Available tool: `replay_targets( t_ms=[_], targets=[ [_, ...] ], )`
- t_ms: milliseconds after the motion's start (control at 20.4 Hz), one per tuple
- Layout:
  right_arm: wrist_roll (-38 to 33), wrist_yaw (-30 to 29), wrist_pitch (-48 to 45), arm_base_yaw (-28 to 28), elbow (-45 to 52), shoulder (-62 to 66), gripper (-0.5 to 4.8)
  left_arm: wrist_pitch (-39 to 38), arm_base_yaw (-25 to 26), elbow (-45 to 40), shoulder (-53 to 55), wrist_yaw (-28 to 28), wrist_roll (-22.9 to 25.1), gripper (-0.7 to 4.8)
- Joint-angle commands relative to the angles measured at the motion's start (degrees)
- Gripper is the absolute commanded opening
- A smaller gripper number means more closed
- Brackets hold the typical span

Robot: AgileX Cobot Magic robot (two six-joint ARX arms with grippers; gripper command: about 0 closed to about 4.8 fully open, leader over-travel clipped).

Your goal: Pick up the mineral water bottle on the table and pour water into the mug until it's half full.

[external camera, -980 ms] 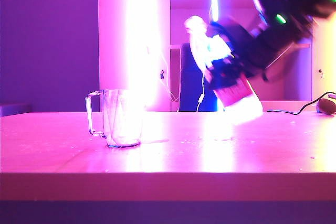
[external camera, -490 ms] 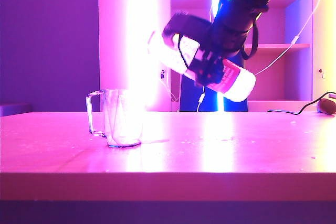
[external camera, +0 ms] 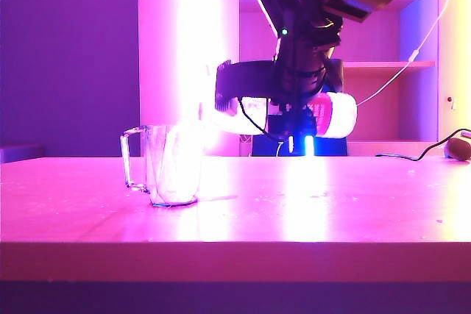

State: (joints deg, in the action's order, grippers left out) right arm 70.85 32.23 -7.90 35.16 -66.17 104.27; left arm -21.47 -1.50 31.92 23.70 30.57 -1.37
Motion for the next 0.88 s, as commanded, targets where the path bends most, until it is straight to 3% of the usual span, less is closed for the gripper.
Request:
replay_targets(
  t_ms=[49,588,882],
  targets=[
    [4.22,3.56,-4.96,0.72,-0.92,-0.74,2.52,0.55,0.02,0.22,-0.07,0.15,-0.15,-0.05],
    [13.7,10.69,-10.45,2.08,-1.27,-0.79,2.52,0.55,0.02,0.22,-0.07,0.13,-0.15,-0.05],
    [13.86,11.78,-10.6,2.47,-1.27,-0.79,2.52,0.57,0.02,0.22,-0.07,0.15,-0.15,-0.05]
  ],
)
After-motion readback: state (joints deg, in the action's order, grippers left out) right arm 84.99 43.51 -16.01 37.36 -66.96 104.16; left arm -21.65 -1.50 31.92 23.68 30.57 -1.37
